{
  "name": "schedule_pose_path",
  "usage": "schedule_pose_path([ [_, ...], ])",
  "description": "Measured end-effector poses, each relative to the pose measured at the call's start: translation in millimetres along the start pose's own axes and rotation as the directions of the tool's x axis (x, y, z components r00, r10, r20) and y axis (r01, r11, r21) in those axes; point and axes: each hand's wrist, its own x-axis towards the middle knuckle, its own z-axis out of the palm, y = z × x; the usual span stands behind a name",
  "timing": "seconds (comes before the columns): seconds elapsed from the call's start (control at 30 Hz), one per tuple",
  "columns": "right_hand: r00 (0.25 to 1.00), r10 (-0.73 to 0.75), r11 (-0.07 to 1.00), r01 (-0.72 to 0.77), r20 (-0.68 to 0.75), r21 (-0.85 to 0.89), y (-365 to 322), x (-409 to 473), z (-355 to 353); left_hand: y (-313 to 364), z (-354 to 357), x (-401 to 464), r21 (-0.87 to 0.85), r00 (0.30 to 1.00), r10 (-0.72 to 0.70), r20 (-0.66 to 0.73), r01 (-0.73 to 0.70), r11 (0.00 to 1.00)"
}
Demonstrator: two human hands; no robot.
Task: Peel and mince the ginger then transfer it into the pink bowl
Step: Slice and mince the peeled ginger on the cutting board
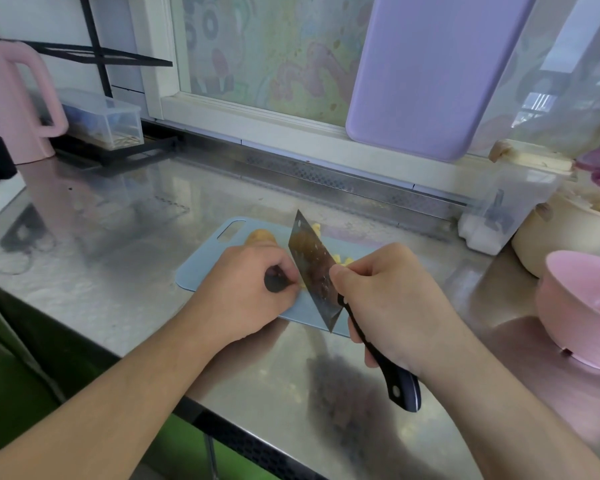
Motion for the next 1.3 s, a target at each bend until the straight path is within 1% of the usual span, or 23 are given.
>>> schedule_pose_path([
  [0.07, 1.000, -0.020, 1.000, 0.020, -0.014, -0.022, -0.1, -0.1, -1.6, 0.2, -1.7, -1.4, -0.025, 1.000, -0.028, -0.005, 0.028, 0.999],
  [0.17, 1.000, -0.013, 1.000, 0.013, -0.011, -0.005, -1.3, -1.4, -4.8, 0.5, -3.0, -2.1, -0.047, 0.998, -0.054, -0.023, 0.053, 0.997],
  [0.4, 1.000, -0.007, 0.999, 0.006, 0.018, 0.039, -5.6, -6.5, -3.7, -1.2, -3.0, -0.7, 0.033, 0.989, -0.139, -0.046, 0.141, 0.990],
  [0.73, 0.999, -0.002, 0.999, 0.001, 0.032, 0.035, -3.1, -4.3, 5.4, -1.2, -1.2, -0.3, 0.069, 0.991, -0.126, -0.047, 0.129, 0.989],
  [0.9, 1.000, -0.022, 0.999, 0.022, 0.014, -0.026, -1.3, -2.1, 10.0, 0.7, -3.8, -2.4, 0.084, 0.985, -0.164, -0.060, 0.168, 0.982],
  [1.03, 1.000, -0.003, 1.000, 0.004, 0.012, -0.029, -3.0, -2.7, 10.3, 1.6, -6.7, -3.1, 0.045, 0.976, -0.194, -0.099, 0.199, 0.979],
  [1.17, 1.000, 0.006, 0.997, -0.005, 0.013, -0.073, -3.2, -1.8, 13.9, 2.9, -6.6, -2.7, 0.055, 0.979, -0.190, -0.077, 0.195, 0.979],
  [1.3, 0.999, 0.020, 0.999, -0.019, 0.044, -0.034, -4.3, -3.2, 11.7, 4.0, -5.0, -3.4, 0.091, 0.988, -0.153, -0.021, 0.155, 0.984],
])
